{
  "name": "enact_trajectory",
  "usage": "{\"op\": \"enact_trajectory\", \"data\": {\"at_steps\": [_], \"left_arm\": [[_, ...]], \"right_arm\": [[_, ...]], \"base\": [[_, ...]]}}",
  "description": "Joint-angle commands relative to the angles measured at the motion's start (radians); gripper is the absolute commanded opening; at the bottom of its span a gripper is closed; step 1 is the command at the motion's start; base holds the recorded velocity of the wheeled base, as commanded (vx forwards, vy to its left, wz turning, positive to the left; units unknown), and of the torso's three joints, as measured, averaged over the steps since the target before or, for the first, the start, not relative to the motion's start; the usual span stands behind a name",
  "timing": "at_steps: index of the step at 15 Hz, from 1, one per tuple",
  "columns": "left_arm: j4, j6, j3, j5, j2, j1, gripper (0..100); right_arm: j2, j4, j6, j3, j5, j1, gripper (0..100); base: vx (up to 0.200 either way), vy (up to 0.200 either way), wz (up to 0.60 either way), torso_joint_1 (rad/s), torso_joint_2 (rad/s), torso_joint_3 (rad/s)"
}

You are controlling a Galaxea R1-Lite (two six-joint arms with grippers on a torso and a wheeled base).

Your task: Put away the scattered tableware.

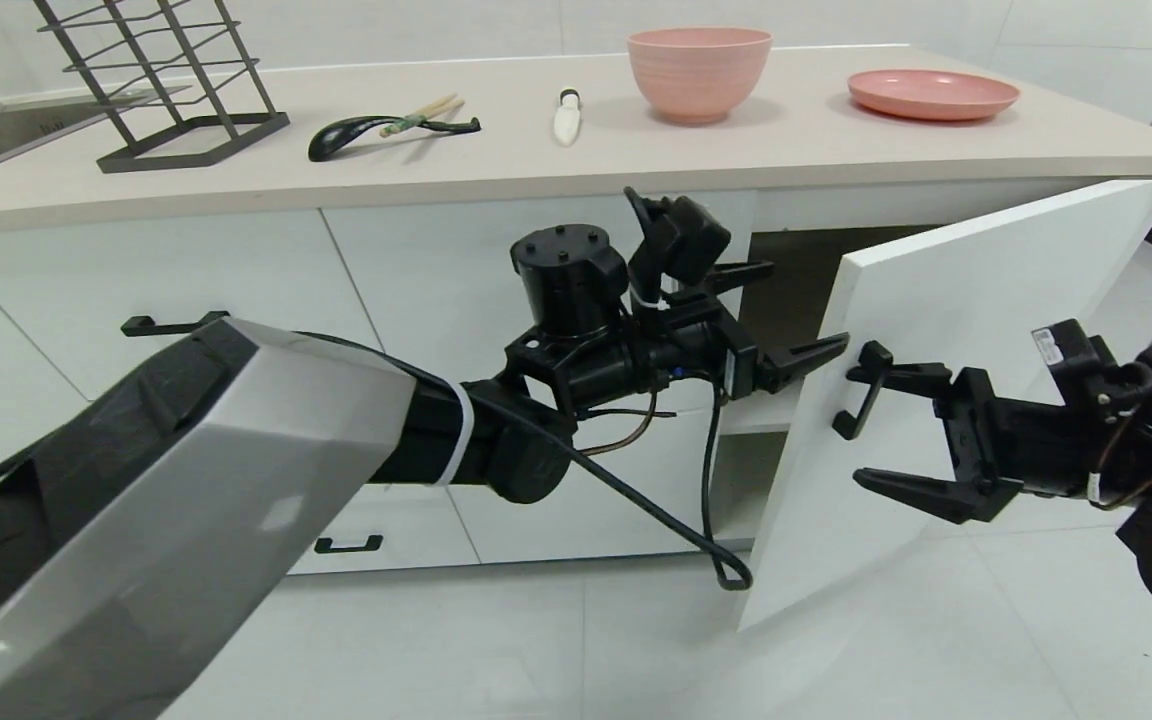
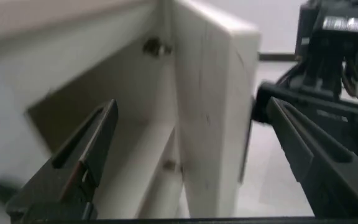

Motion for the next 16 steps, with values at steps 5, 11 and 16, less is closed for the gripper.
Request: {"op": "enact_trajectory", "data": {"at_steps": [5,11,16], "left_arm": [[-0.079,-0.041,-0.065,-0.088,0.111,-0.117,100],[-0.185,-0.152,-0.054,-0.061,0.125,-0.186,100],[-0.179,-0.155,-0.057,-0.042,0.142,-0.188,100]], "right_arm": [[-0.106,-0.019,-0.045,0.154,0.019,-0.004,100],[-0.024,-0.015,-0.080,0.211,-0.110,-0.184,100],[0.003,-0.015,-0.088,0.229,-0.108,-0.287,100]], "base": [[0.000,0.000,0.00,0.000,0.00,0.000],[0.000,0.000,0.00,0.000,0.00,0.000],[0.000,0.000,0.00,0.000,0.00,0.000]]}}
